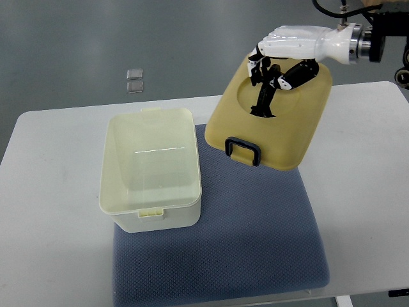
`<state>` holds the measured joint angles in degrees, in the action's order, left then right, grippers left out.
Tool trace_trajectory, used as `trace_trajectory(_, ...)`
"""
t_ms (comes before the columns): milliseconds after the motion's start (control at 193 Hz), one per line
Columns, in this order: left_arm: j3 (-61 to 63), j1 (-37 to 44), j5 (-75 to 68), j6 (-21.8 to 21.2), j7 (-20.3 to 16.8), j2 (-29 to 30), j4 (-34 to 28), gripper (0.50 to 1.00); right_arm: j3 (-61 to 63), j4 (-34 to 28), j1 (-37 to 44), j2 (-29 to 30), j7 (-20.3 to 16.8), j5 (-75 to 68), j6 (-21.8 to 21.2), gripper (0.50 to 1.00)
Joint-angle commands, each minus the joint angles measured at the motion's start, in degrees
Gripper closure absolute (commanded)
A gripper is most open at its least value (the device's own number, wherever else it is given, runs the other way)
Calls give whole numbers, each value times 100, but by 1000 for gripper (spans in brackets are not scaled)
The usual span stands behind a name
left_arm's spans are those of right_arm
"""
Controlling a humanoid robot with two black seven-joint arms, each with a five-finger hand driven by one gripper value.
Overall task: Open white storage box with right hand
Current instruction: 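Carry the yellow lid beside the box and lower it onto the mat, then open the right hand to release the lid handle and withdraw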
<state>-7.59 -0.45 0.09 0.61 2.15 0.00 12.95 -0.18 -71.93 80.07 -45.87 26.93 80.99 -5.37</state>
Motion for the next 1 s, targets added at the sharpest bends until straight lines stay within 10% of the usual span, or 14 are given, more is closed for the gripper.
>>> trace_trajectory(0, 3, 1, 0, -8, 5, 0, -12, 500, 0, 13, -360, -387, 76, 57, 150, 1000)
trace_trajectory(716, 29, -8, 0, -61, 5, 0, -21, 500, 0, 1120, -1898, 1379, 41, 585, 1020, 1000)
trace_trajectory(726, 29, 1, 0, -61, 5, 0, -21, 500, 9, 1120, -1898, 1388, 41, 576, 1038, 951)
trace_trajectory(731, 29, -8, 0, -61, 5, 0, -21, 500, 18, 1120, -1907, 1406, 41, 541, 1047, 819)
trace_trajectory(737, 29, -8, 0, -61, 5, 0, -21, 500, 18, 1120, -1907, 1406, 41, 541, 1047, 818)
trace_trajectory(742, 29, -8, 0, -61, 5, 0, -21, 500, 26, 1120, -1907, 1414, 41, 506, 1055, 710)
trace_trajectory(762, 29, -8, 0, -61, 5, 0, -21, 500, 35, 1120, -1925, 1423, 49, 488, 1073, 611)
trace_trajectory(996, 29, -8, 0, -52, 5, 0, -21, 500, 26, 1041, -1977, 1265, 84, 479, 959, 570)
